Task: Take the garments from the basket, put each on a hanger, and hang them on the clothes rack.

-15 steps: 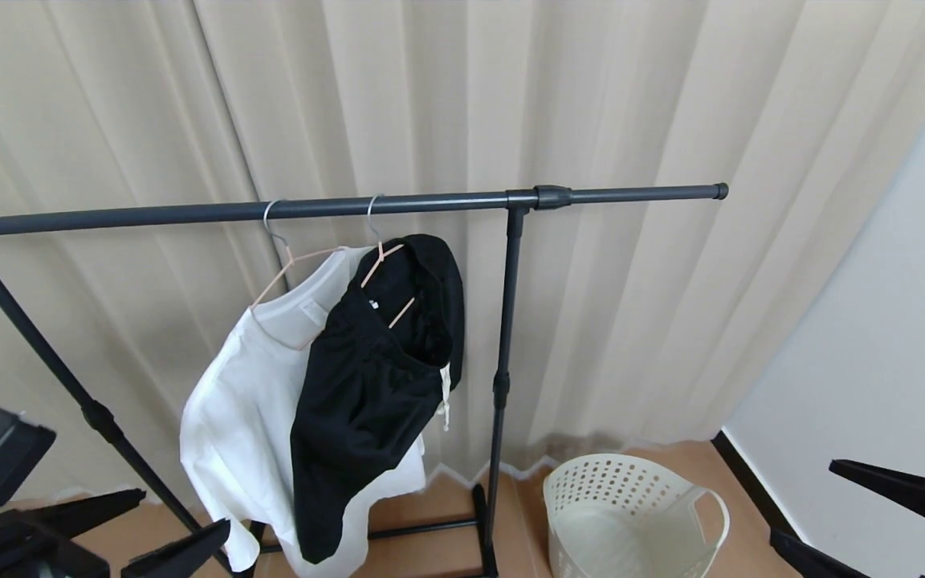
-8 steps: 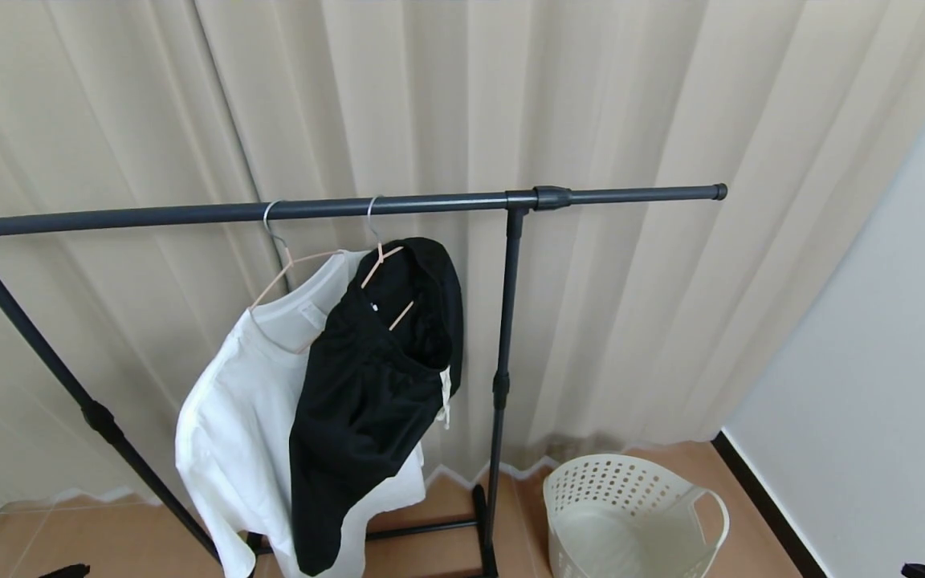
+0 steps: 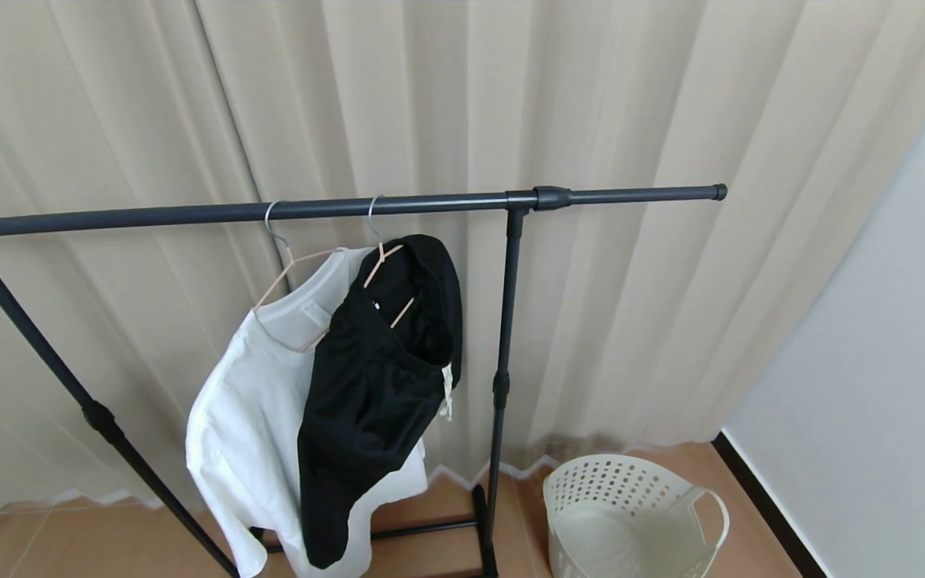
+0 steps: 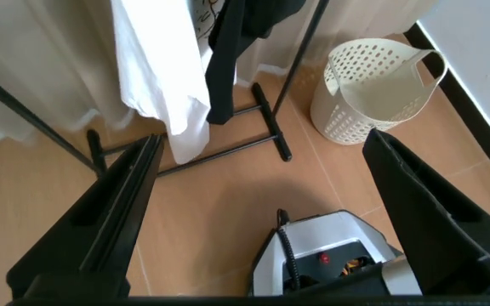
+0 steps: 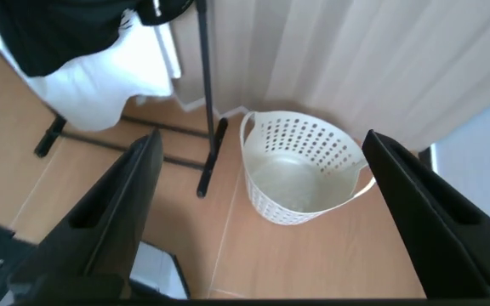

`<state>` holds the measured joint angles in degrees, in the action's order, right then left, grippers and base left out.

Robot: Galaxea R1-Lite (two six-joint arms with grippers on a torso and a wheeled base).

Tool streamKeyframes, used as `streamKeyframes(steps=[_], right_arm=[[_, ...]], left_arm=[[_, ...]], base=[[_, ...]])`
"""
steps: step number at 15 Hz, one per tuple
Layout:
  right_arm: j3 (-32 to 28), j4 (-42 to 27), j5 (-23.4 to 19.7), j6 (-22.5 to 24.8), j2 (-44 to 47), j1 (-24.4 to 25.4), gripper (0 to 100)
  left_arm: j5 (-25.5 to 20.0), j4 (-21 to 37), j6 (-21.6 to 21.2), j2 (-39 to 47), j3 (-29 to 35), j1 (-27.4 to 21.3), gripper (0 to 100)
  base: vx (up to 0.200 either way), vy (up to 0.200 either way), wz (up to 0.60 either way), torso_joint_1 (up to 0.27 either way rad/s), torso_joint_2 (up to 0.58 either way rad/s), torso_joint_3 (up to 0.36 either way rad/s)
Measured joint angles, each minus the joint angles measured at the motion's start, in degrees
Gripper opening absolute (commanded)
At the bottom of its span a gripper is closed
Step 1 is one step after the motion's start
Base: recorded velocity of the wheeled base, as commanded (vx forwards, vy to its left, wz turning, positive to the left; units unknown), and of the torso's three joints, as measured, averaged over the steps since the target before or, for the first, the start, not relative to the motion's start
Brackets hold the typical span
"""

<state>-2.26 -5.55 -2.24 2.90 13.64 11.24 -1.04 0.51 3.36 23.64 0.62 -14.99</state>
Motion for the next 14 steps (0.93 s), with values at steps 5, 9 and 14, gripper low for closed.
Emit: streamKeyframes(steps=[5,9,14], right_arm=[[-0.1,-0.2,0.0,0.0,-5.7,-6.6,100],[-0.1,-0.2,-0.3,-0.1,-9.3,-9.3,100],[-0.1,-0.2,-0.3,-0.2,-12.4,-11.2,100]], left_arm=[[4.1,1.6,-1.7,-10.0,0.3,2.8,100],[11.3,1.7,-0.8,-16.5,0.3,6.0,100],[11.9,1.8,-0.9,-18.1,0.2,7.9,100]], base=[[0.0,0.0,0.0,0.0,0.0,0.0],[0.0,0.0,0.0,0.0,0.0,0.0],[0.0,0.0,0.0,0.0,0.0,0.0]])
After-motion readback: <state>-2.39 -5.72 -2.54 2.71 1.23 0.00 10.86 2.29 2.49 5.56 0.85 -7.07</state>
